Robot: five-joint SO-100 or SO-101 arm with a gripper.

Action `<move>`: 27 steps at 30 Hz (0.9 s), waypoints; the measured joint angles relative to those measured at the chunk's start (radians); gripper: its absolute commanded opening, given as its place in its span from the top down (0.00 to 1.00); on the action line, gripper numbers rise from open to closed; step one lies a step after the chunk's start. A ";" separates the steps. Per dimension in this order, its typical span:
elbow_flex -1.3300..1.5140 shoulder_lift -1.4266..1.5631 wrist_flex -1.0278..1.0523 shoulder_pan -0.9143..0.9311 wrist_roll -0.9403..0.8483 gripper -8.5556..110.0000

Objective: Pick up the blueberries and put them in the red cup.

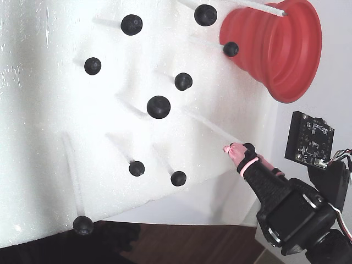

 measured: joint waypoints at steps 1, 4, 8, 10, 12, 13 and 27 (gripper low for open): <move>0.000 -0.008 -0.005 0.000 -0.003 0.77; 0.000 -0.023 -0.017 0.000 -0.003 0.78; 0.000 -0.032 -0.031 0.005 -0.003 0.78; 0.000 -0.032 -0.040 0.006 -0.003 0.78; 0.000 -0.032 -0.044 0.006 -0.003 0.78; 0.000 -0.032 -0.048 0.006 -0.003 0.78; 0.000 -0.032 -0.048 0.006 -0.002 0.82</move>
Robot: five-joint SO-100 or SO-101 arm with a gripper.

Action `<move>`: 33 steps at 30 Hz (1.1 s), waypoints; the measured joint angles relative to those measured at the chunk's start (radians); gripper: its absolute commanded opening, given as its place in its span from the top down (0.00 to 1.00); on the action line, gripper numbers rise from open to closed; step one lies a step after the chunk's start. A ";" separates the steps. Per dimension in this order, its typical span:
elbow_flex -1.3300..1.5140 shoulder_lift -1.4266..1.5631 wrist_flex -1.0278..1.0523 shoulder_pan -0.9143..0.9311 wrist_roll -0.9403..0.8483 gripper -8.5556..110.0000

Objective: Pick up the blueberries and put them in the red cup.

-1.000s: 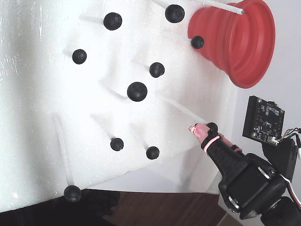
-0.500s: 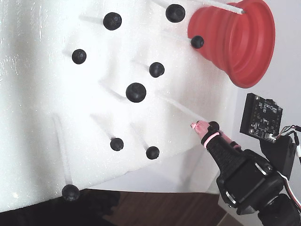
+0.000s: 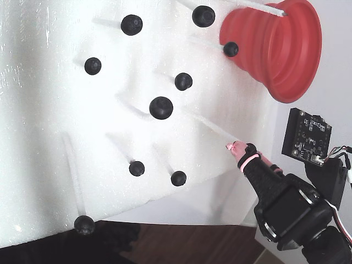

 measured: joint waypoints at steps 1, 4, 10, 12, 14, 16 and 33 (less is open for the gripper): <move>0.000 0.000 0.000 0.000 0.000 0.82; 0.000 0.000 0.000 0.000 0.000 0.82; 0.000 0.000 0.000 0.000 0.000 0.83; 0.000 0.000 0.000 0.000 0.000 0.83; 0.000 0.002 0.000 0.000 0.000 0.83; 0.000 0.005 0.000 0.000 0.000 0.83; -0.014 0.049 0.055 -0.009 0.000 0.83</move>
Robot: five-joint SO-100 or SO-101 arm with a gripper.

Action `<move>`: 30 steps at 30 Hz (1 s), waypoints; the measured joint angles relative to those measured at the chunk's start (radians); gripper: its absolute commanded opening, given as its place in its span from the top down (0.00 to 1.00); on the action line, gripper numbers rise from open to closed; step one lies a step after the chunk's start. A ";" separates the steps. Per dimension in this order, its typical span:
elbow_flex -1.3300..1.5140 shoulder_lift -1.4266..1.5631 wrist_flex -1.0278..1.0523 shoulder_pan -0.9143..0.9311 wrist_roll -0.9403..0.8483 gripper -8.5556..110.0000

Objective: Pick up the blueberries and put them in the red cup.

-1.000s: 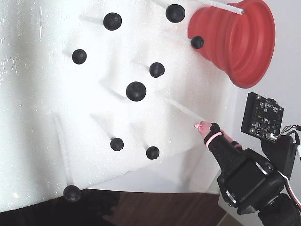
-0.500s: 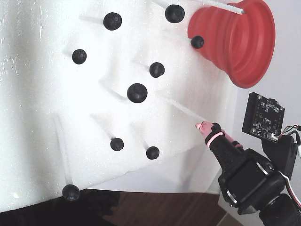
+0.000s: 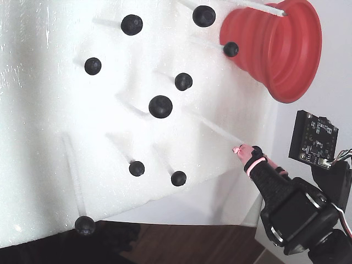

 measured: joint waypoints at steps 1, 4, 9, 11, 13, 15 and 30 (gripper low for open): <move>-0.008 0.000 0.000 0.000 0.000 0.83; -0.032 0.000 0.000 0.000 0.000 0.83; -0.072 0.000 0.000 0.000 0.000 0.83; -0.092 0.000 0.000 0.000 0.000 0.83; -0.110 0.000 0.000 0.000 0.000 0.83; -0.123 -0.003 0.000 0.000 0.000 0.83; -0.227 -0.143 -0.061 0.003 0.008 0.83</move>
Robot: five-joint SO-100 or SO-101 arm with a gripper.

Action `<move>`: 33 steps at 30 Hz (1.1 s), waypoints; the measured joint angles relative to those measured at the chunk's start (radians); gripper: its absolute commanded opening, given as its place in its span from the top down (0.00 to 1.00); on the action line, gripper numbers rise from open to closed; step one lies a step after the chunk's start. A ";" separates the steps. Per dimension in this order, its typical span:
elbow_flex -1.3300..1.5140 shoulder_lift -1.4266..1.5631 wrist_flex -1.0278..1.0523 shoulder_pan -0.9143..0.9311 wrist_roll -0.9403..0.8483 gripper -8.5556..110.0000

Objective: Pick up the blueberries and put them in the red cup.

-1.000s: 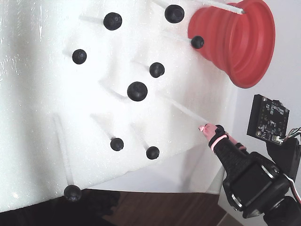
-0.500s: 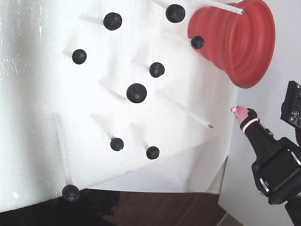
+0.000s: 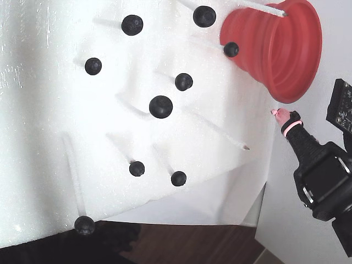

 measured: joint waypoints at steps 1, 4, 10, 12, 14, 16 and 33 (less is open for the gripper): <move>-0.011 -0.009 -0.005 0.000 0.002 0.83; -0.040 -0.038 -0.018 0.000 0.014 0.83; -0.081 -0.078 -0.044 0.000 0.028 0.83; -0.094 -0.091 -0.049 0.000 0.035 0.83; -0.104 -0.101 -0.058 0.000 0.040 0.83; -0.115 -0.114 -0.067 0.000 0.040 0.83; -0.235 -0.244 -0.127 0.000 0.058 0.80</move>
